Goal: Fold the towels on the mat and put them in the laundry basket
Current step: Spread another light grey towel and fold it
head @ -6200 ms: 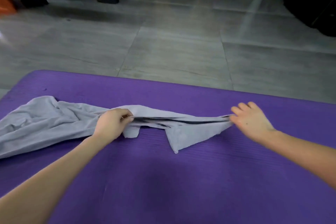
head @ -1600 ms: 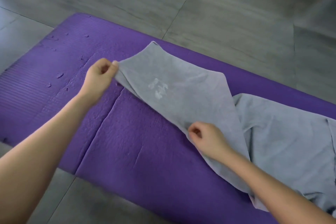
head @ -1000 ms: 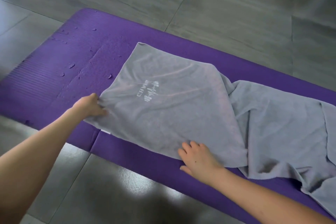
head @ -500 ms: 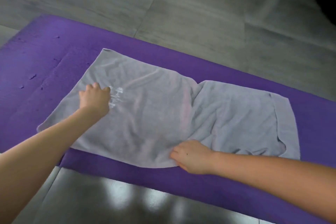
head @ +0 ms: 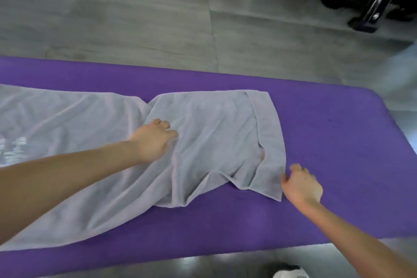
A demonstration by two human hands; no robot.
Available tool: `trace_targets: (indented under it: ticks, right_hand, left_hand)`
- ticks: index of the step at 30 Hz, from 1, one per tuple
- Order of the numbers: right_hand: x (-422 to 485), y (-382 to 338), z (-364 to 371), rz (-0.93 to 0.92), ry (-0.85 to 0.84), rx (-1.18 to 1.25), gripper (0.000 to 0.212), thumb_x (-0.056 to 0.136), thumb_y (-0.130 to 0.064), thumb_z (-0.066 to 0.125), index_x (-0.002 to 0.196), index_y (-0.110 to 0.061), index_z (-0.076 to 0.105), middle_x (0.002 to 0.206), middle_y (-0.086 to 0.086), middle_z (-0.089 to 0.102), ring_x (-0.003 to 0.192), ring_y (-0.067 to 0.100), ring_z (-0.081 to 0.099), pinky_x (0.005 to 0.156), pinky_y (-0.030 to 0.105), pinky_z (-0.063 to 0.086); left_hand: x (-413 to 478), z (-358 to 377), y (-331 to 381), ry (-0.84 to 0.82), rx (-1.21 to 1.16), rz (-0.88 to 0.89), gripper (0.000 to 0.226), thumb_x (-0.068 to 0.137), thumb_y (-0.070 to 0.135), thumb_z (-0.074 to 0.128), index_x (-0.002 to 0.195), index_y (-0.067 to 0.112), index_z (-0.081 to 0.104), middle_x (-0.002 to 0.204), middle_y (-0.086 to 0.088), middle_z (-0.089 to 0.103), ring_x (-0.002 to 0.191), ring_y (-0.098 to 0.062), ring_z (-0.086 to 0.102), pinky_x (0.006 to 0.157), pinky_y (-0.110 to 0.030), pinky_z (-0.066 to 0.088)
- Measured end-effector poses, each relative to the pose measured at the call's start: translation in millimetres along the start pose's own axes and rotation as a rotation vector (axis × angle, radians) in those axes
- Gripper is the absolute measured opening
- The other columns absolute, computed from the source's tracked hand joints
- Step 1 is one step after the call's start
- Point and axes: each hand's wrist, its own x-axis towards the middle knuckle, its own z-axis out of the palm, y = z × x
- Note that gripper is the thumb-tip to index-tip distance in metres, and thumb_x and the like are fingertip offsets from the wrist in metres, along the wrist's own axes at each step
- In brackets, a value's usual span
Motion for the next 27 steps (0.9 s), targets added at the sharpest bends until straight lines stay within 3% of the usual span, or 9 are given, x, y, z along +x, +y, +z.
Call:
trace_targets:
  ticks: [2,4,5,10,15,18,20,24,27]
  right_hand:
    - [10.2,28.0,18.4,0.136,-0.123,0.16,0.035,0.091,-0.042,0.047,0.101,-0.01,0.057,0.106,0.012,0.062,0.096,0.032,0.059,0.072,0.034,0.043]
    - [10.6,37.0,33.8,0.134,-0.241,0.258,0.038,0.086,-0.052,0.05,0.074,-0.016,0.057,0.087,0.006,0.064,0.08,0.028,0.06,0.069,0.033,0.046]
    - [8.2,37.4,38.6,0.122,-0.255,0.278,0.039,0.084,-0.053,0.052,0.072,-0.016,0.055,0.083,0.003,0.063,0.078,0.027,0.06,0.066,0.031,0.046]
    - [0.8,33.3,44.7,-0.036,-0.098,0.285,0.036,0.087,-0.051,0.053,0.091,-0.016,0.058,0.093,0.0,0.063,0.095,0.025,0.06,0.065,0.029,0.038]
    - [11.9,37.6,32.5,-0.113,-0.155,0.34,0.017,0.087,-0.029,0.055,0.092,-0.013,0.059,0.094,0.002,0.065,0.088,0.024,0.061,0.06,0.026,0.033]
    - [26.3,84.1,13.3,-0.139,-0.161,0.164,0.013,0.084,-0.028,0.056,0.088,-0.016,0.053,0.094,0.002,0.064,0.082,0.026,0.059,0.061,0.026,0.035]
    - [34.5,113.2,4.0,-0.173,-0.273,0.0,0.01,0.084,-0.025,0.055,0.091,-0.019,0.053,0.097,0.0,0.062,0.081,0.022,0.056,0.063,0.026,0.037]
    - [46.7,120.1,-2.5,-0.349,-0.489,-0.324,0.03,0.087,-0.032,0.055,0.115,-0.022,0.055,0.103,-0.004,0.059,0.099,0.019,0.06,0.069,0.026,0.041]
    - [81.4,98.2,-16.1,-0.312,-0.323,-0.261,0.038,0.091,-0.046,0.051,0.117,-0.019,0.056,0.115,0.002,0.061,0.107,0.023,0.058,0.073,0.029,0.04]
  left_hand:
    - [13.4,-3.7,22.7,-0.066,0.035,0.055,0.043,0.095,0.026,0.043,0.137,0.028,0.039,0.138,-0.002,0.039,0.128,-0.023,0.034,0.097,-0.033,0.041]
    - [22.9,-10.4,40.6,-0.136,0.109,0.111,0.044,0.096,0.027,0.041,0.139,0.03,0.037,0.14,-0.002,0.036,0.13,-0.021,0.032,0.099,-0.032,0.039]
    - [26.8,-14.2,48.5,-0.164,0.155,0.134,0.044,0.096,0.027,0.04,0.139,0.03,0.035,0.142,-0.002,0.035,0.13,-0.021,0.032,0.101,-0.032,0.038]
    - [46.4,-29.0,86.9,-0.243,0.272,0.112,0.045,0.096,0.027,0.04,0.14,0.029,0.034,0.14,-0.003,0.037,0.127,-0.022,0.035,0.102,-0.033,0.037]
    - [67.8,-27.6,122.4,-0.267,0.254,0.044,0.044,0.096,0.024,0.041,0.14,0.027,0.036,0.137,-0.004,0.04,0.125,-0.023,0.037,0.1,-0.035,0.039]
    - [69.0,-16.9,141.2,-0.301,0.169,0.007,0.047,0.096,0.024,0.041,0.142,0.028,0.033,0.142,-0.003,0.038,0.13,-0.024,0.034,0.103,-0.033,0.036]
    - [65.1,-6.3,151.1,-0.338,0.124,0.023,0.049,0.097,0.027,0.041,0.144,0.028,0.031,0.146,-0.005,0.034,0.134,-0.023,0.032,0.107,-0.033,0.032]
    - [60.4,12.4,163.2,-0.397,0.032,0.033,0.053,0.097,0.028,0.042,0.147,0.029,0.024,0.156,-0.003,0.015,0.141,-0.021,0.02,0.112,-0.025,0.022]
    - [70.7,17.0,156.2,-0.317,-0.074,-0.043,0.052,0.097,0.029,0.044,0.146,0.034,0.026,0.157,-0.002,0.013,0.143,-0.019,0.017,0.114,-0.025,0.02]
